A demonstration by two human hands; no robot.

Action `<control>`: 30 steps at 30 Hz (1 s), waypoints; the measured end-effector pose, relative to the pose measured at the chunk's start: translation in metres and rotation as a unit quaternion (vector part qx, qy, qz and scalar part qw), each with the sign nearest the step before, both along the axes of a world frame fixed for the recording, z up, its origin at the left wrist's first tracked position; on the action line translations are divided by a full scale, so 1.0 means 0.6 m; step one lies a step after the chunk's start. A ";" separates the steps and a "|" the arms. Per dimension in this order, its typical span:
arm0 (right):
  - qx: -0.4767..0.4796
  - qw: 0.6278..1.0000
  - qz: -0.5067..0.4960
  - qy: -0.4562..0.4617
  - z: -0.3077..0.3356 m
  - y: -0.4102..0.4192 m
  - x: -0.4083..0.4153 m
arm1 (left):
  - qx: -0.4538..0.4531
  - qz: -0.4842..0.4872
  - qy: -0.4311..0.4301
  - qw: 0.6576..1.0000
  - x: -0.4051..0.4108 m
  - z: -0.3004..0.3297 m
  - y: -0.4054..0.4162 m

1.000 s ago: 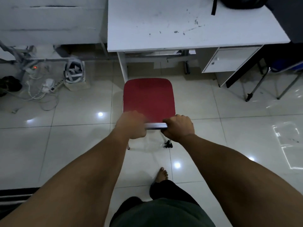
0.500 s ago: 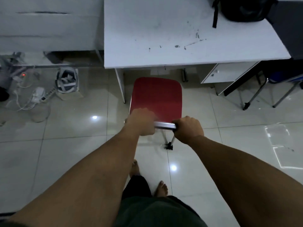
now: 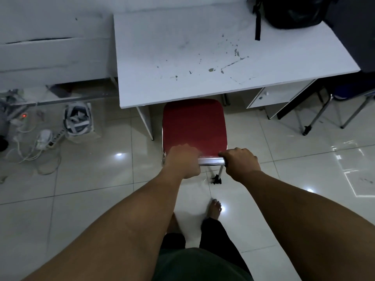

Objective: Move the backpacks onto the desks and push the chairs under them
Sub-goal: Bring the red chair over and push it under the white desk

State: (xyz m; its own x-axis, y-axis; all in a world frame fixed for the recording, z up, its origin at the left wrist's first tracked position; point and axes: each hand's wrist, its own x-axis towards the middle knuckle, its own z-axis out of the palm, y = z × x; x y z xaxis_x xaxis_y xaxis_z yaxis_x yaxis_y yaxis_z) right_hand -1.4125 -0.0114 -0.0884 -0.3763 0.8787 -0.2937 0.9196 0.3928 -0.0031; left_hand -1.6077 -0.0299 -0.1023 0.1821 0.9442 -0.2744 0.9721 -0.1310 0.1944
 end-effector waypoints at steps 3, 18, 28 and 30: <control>-0.013 1.000 0.020 0.013 0.003 0.035 0.004 | 0.004 0.016 0.002 1.000 0.007 -0.003 0.028; -0.005 0.992 0.121 0.043 -0.013 0.200 0.044 | 0.013 0.058 0.022 0.998 0.042 -0.011 0.152; 0.012 0.990 0.129 0.047 -0.009 0.296 0.036 | 0.022 0.074 0.037 0.996 0.036 -0.010 0.240; 0.020 0.989 0.134 0.051 -0.011 0.315 0.025 | 0.019 0.074 0.037 0.996 0.021 -0.014 0.261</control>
State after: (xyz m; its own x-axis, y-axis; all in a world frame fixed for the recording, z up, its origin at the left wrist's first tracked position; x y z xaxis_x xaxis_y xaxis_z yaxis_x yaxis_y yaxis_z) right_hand -1.3975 0.1779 -0.0950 -0.6235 0.7532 -0.2094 0.7780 0.6243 -0.0707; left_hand -1.5952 0.1269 -0.1107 0.0203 0.9691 -0.2458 0.9929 0.0093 0.1188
